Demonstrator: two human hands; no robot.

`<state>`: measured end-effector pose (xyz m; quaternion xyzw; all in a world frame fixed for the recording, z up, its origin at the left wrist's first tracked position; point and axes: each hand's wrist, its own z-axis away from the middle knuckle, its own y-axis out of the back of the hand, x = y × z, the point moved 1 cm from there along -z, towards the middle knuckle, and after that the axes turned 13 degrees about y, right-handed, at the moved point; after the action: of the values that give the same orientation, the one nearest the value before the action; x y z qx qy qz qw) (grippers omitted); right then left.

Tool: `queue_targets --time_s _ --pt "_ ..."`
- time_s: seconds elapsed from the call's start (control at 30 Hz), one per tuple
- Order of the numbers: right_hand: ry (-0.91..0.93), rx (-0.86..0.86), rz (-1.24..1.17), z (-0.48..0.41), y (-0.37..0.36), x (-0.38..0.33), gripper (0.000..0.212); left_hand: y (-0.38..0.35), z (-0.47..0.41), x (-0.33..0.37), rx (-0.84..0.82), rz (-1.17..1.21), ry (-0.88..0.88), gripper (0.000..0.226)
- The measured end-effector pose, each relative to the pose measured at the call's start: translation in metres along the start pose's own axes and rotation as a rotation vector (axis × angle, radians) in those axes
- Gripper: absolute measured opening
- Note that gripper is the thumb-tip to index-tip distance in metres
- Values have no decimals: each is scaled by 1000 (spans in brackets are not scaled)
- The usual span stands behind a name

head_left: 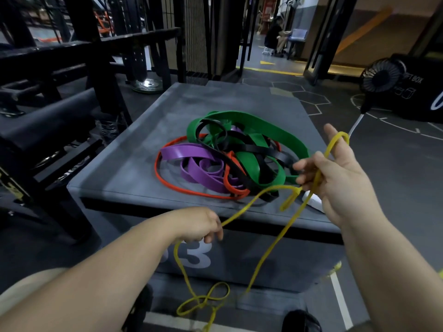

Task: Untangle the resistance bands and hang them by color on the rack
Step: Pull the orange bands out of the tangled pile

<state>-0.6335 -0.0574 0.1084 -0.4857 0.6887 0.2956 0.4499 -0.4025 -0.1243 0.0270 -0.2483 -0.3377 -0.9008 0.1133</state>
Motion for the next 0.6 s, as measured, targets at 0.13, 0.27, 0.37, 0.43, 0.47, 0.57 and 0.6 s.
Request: queue_targets --time_s 0.13,0.27,0.37,0.43,0.47,0.57,0.6 --pt "-48 -54 -92 5 -5 -3 47 1 15 8 -252 43 -160 26" --pt "-113 -155 -118 11 -15 -1 38 2 30 19 -386 86 -378 27" --pt "-210 -269 -117 19 -27 5 31 3 36 27 -346 164 -473 24" --pt "-279 -355 -96 26 -36 9 27 4 37 30 -287 181 -513 23" --pt "-306 -384 -89 29 -39 11 25 4 37 31 -246 181 -529 23" --pt "-353 -442 -72 34 -46 15 22 5 37 33 -121 159 -575 23" --pt "-366 -474 -49 35 -48 15 21 6 36 33 -89 164 -584 24"
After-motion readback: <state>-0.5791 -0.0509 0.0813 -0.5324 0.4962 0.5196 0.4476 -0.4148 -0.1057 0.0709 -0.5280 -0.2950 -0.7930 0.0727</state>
